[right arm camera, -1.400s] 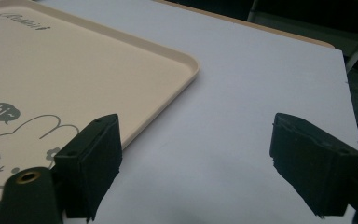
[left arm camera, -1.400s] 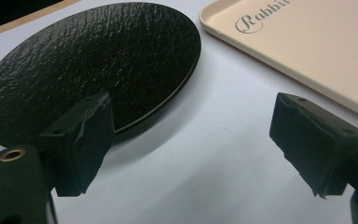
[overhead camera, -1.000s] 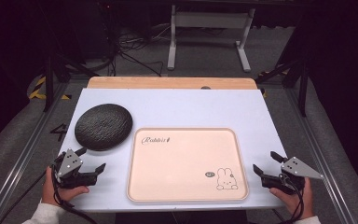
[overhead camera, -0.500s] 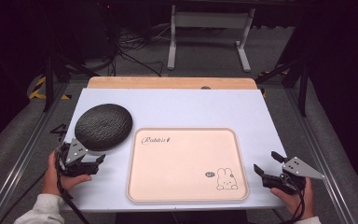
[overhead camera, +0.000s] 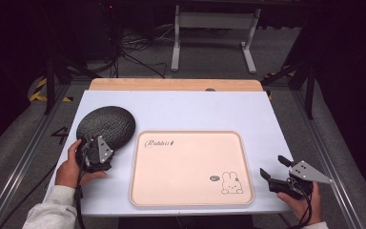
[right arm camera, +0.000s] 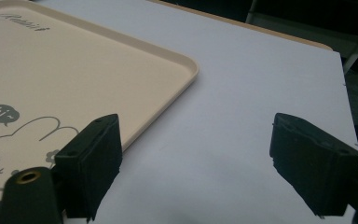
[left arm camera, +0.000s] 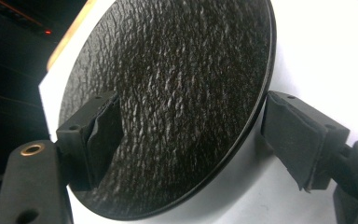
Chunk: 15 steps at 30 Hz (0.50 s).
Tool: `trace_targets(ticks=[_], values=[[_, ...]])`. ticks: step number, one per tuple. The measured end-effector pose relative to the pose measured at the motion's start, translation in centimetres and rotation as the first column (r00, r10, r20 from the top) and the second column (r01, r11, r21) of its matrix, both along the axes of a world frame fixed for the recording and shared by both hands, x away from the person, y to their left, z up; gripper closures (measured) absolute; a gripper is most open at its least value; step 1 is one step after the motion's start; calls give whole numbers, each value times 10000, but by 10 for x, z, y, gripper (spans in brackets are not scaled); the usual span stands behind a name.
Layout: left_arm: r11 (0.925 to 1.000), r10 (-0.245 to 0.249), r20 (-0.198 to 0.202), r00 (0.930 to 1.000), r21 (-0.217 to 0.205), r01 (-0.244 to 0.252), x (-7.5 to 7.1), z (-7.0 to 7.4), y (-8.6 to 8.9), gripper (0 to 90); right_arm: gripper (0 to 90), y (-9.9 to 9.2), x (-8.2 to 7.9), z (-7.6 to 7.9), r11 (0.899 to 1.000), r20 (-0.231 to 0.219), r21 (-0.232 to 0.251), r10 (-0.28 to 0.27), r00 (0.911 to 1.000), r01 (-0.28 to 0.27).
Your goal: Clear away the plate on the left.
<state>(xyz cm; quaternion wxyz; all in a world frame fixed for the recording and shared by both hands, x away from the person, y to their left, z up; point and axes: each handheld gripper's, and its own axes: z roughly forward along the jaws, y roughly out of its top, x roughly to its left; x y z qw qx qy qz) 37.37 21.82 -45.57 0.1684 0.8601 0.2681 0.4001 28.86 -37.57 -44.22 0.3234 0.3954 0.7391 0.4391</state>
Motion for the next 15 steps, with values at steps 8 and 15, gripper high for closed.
trace_targets(ticks=[8, 15], values=[[9774, -147, 25, 9999, 2108, 139, 6, -6, -15, 381, 168, 1, 2, -2, 10000, -87, -75, 11, 10000, -11], [9337, -790, -244, 9966, 3484, 825, 9, -15, -30, 715, 166, 3, 2, -3, 9999, -212, -102, 138, 9997, -140]])
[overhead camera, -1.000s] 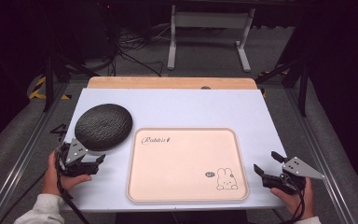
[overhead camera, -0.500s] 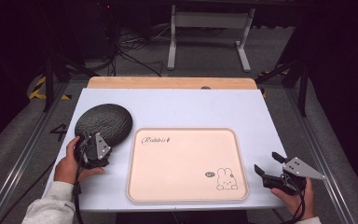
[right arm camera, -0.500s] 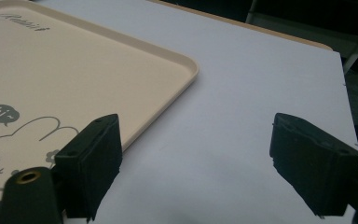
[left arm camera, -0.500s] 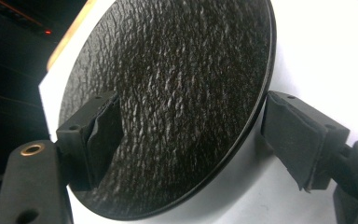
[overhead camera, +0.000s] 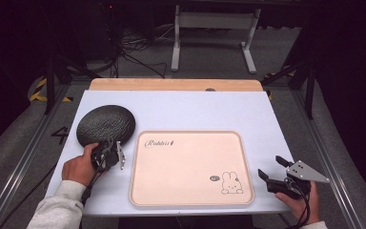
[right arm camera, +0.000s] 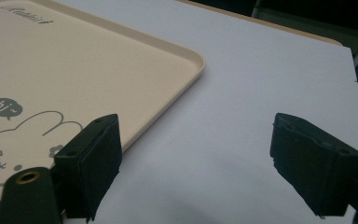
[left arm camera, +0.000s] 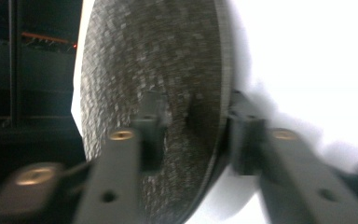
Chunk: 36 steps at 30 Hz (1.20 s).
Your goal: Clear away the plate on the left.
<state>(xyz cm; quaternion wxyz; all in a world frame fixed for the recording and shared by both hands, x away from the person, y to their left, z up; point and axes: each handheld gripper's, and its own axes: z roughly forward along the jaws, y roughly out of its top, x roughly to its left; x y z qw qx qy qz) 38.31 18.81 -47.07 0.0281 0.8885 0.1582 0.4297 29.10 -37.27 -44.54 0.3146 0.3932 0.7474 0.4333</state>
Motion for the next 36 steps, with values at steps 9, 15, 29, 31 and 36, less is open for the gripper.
trace_targets(ticks=[9, 15, 29, 31, 36], values=[[9959, -270, 1510, 9882, 892, 136, 0, -2, -9, 847, 166, -2, -1, 0, 10000, 17, 42, -27, 10000, 27], [9986, -210, 1665, 9858, 520, 125, 0, 2, -5, 866, 166, -2, -1, 0, 10000, 45, 13, -49, 10000, 49], [9986, -362, 2021, 9787, -309, 433, -10, 16, -10, 867, 165, -2, -1, 0, 10000, 44, -75, -46, 10000, 46], [9976, -491, 2092, 9766, -379, 583, -13, 20, -12, 868, 166, -2, -1, 0, 9999, 31, -84, -67, 10000, 67], [9944, -870, 2314, 9690, -386, 985, -25, 30, -24, 867, 165, -2, -2, 1, 9999, 51, -74, -82, 10000, 82]])
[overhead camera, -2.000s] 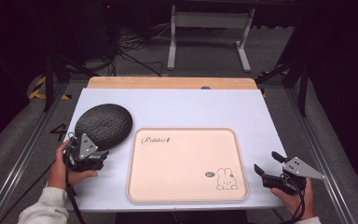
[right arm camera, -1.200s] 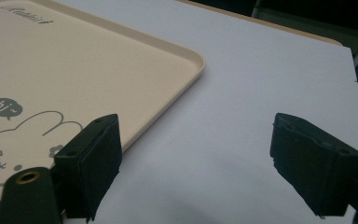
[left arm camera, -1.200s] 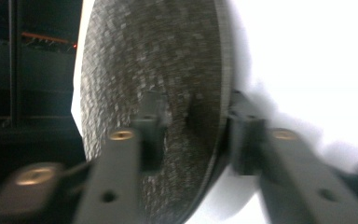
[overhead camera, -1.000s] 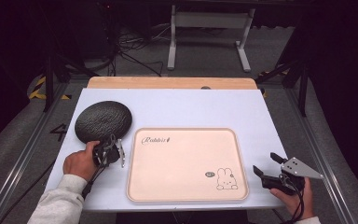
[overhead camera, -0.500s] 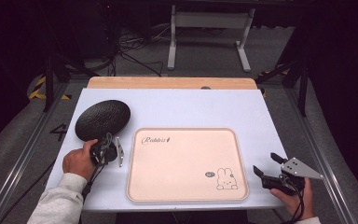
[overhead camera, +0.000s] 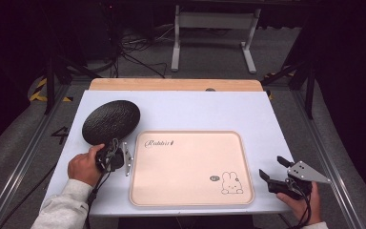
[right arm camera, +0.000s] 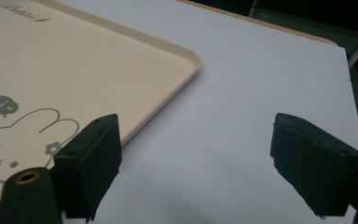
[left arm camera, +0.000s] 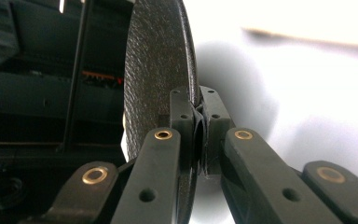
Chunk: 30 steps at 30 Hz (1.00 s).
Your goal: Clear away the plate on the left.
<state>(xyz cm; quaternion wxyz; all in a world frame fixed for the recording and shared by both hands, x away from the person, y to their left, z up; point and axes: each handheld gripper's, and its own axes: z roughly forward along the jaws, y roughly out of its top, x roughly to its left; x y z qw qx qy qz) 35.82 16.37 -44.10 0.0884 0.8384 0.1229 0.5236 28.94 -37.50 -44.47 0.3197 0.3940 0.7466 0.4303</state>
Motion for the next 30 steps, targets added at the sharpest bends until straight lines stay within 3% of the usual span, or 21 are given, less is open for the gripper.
trace_targets(ticks=[9, 10, 16, 30], values=[[9950, -974, 487, 9941, -183, 984, -23, 17, -28, 866, 166, -1, -1, 1, 10000, 80, 53, -55, 10000, 54], [9912, -1298, 596, 9898, -175, 1310, -30, 21, -38, 866, 166, -1, -1, 1, 10000, 76, 55, -54, 10000, 54], [9808, -1928, 638, 9792, -172, 1943, -43, 25, -58, 866, 166, -1, -1, 1, 10000, 83, 29, -50, 10000, 50], [9272, -3741, 357, 9267, -36, 3745, -69, 25, -113, 866, 166, -3, -5, 2, 9999, 135, 51, -123, 9998, 122]])
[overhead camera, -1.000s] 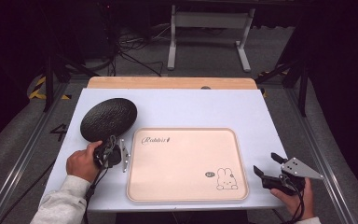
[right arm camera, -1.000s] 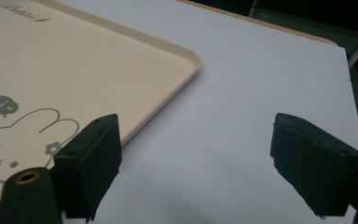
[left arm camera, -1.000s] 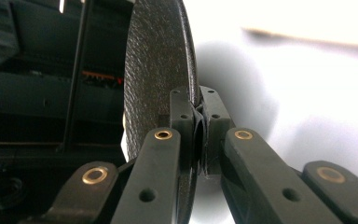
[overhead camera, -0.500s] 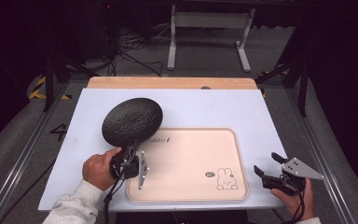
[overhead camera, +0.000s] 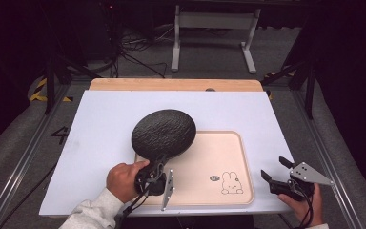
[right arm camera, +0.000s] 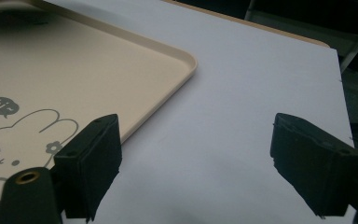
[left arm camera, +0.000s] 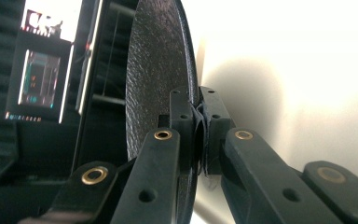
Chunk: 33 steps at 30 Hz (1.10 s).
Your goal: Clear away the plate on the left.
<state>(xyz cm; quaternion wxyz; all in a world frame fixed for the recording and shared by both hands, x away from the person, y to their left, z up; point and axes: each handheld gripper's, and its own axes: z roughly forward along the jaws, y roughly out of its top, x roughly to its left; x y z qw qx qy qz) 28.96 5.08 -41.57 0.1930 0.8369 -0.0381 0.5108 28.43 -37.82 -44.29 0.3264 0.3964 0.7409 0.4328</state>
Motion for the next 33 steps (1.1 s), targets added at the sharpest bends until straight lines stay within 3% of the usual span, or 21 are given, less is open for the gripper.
trace_targets(ticks=[6, 15, 25, 28, 33], values=[[9975, -705, -113, 9974, -6, 705, -7, -3, -20, 865, 166, -2, -2, 0, 10000, 22, 12, -58, 10000, 58], [9874, -1560, -398, 9870, 219, 1570, -18, -9, -43, 864, 167, -3, -4, 0, 9999, 21, -3, -102, 9999, 102], [9793, -1946, -770, 9779, 407, 1981, -22, -20, -54, 860, 167, -3, -4, 0, 10000, 20, -6, -86, 10000, 86], [9751, -2055, -954, 9740, 646, 2120, -21, -25, -56, 852, 167, -3, -4, 0, 10000, 26, -3, -88, 10000, 88], [9738, -2099, -941, 9732, 688, 2167, -20, -30, -56, 862, 168, -2, -4, 0, 10000, 12, -40, -85, 10000, 85]])
